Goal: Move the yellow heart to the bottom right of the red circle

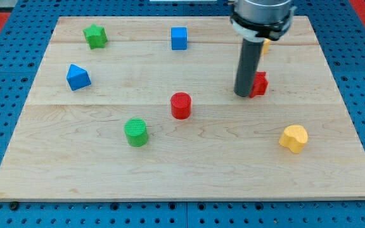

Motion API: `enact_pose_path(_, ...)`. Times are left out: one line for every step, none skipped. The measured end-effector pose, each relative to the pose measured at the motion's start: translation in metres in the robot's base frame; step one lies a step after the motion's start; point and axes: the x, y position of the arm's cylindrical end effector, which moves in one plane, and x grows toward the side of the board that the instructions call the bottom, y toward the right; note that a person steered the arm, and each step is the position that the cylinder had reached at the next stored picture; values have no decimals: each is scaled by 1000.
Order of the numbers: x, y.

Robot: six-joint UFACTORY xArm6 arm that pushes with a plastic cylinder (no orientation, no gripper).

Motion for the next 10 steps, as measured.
enact_pose_path(9,-5)
enact_pose_path(9,-26)
enact_pose_path(9,-45)
enact_pose_path(9,-59)
enact_pose_path(9,-60)
enact_pose_path(25,-56)
enact_pose_path(54,-54)
enact_pose_path(77,-54)
enact_pose_path(60,-8)
enact_pose_path(53,51)
